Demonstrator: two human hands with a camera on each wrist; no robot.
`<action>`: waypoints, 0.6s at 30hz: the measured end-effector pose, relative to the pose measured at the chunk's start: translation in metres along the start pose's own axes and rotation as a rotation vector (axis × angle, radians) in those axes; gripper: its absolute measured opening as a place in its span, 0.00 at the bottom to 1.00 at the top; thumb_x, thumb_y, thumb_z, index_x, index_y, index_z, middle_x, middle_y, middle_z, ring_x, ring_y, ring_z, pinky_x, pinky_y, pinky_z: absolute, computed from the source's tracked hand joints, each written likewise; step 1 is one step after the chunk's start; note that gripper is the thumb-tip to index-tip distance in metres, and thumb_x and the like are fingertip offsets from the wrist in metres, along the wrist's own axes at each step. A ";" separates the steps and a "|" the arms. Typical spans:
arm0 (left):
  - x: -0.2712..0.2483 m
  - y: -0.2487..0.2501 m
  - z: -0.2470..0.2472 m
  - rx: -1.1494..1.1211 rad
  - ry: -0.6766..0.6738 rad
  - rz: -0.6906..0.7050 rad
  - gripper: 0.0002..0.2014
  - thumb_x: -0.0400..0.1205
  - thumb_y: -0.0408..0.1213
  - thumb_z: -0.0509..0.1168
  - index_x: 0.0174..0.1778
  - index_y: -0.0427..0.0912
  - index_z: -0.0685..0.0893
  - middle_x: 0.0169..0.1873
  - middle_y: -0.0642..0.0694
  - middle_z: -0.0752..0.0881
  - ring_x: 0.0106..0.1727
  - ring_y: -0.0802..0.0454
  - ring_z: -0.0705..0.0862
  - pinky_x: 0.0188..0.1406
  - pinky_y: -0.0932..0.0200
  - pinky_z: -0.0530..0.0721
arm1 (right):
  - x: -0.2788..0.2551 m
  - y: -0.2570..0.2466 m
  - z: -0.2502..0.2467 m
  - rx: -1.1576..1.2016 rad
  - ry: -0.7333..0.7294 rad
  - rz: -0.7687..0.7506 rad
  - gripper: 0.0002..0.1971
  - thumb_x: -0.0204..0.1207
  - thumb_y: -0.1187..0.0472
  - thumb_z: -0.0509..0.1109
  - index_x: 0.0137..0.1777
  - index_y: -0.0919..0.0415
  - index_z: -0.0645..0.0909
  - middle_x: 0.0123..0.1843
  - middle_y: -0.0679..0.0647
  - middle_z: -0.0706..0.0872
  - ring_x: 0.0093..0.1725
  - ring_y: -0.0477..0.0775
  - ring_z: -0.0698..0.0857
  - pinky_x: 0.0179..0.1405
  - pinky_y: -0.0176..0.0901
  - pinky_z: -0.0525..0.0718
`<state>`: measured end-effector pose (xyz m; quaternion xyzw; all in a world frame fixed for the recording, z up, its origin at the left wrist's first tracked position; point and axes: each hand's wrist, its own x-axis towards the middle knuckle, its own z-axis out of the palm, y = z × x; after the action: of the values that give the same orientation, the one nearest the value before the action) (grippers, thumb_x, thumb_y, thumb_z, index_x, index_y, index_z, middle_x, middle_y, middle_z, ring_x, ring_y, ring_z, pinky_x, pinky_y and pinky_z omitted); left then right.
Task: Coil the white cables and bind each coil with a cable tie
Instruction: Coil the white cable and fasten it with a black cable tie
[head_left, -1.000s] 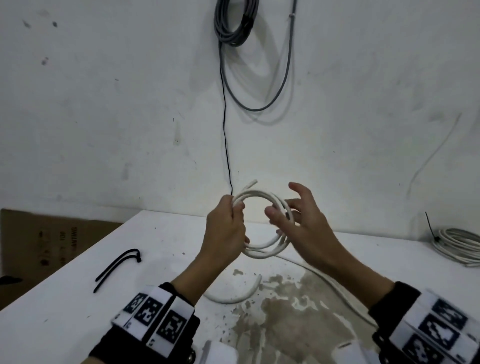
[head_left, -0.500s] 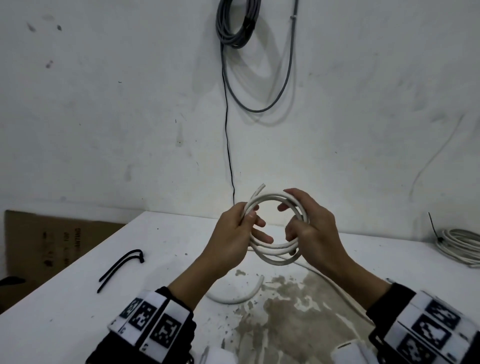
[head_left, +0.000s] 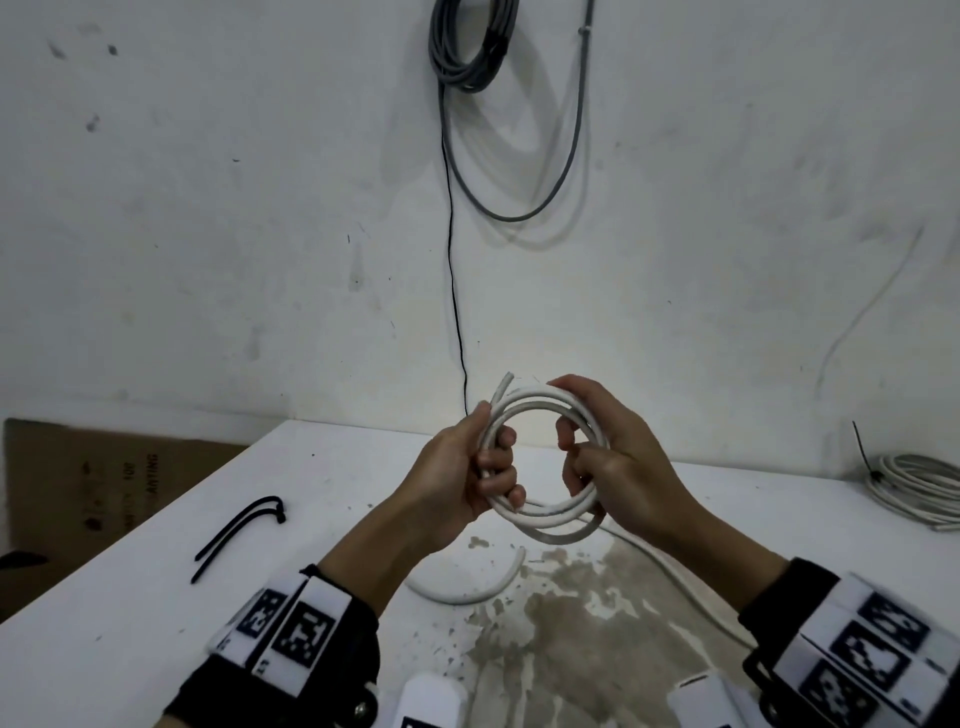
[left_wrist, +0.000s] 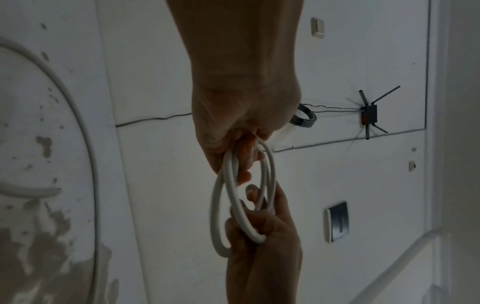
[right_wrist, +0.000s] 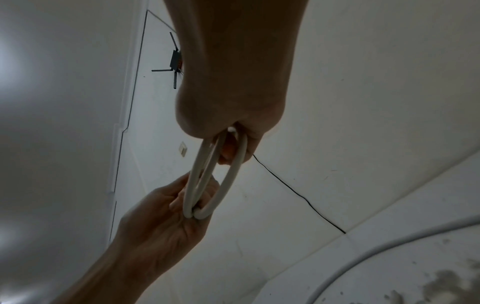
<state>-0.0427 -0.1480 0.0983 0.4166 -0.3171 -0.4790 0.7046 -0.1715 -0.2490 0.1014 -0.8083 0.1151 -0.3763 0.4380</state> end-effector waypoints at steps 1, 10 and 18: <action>-0.001 -0.001 -0.001 -0.033 -0.030 -0.012 0.20 0.87 0.46 0.49 0.34 0.38 0.73 0.18 0.51 0.64 0.16 0.55 0.64 0.23 0.61 0.78 | 0.000 -0.001 -0.001 0.021 0.010 -0.007 0.32 0.61 0.85 0.54 0.56 0.50 0.78 0.36 0.55 0.76 0.23 0.57 0.73 0.16 0.38 0.70; -0.007 0.001 -0.011 -0.012 -0.270 -0.020 0.12 0.81 0.42 0.53 0.41 0.37 0.75 0.23 0.51 0.68 0.18 0.58 0.67 0.28 0.59 0.81 | -0.001 0.006 -0.006 0.016 -0.063 0.017 0.25 0.77 0.79 0.52 0.58 0.49 0.76 0.32 0.53 0.75 0.22 0.54 0.74 0.17 0.39 0.71; -0.008 -0.001 -0.013 -0.106 -0.227 -0.006 0.09 0.77 0.40 0.56 0.38 0.38 0.75 0.21 0.53 0.65 0.14 0.61 0.63 0.18 0.65 0.71 | -0.004 0.007 -0.005 -0.295 -0.129 -0.119 0.27 0.75 0.68 0.71 0.65 0.42 0.66 0.39 0.48 0.82 0.25 0.50 0.85 0.28 0.37 0.83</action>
<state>-0.0349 -0.1367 0.0908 0.3227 -0.3675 -0.5414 0.6839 -0.1769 -0.2544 0.0951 -0.8916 0.0925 -0.3279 0.2982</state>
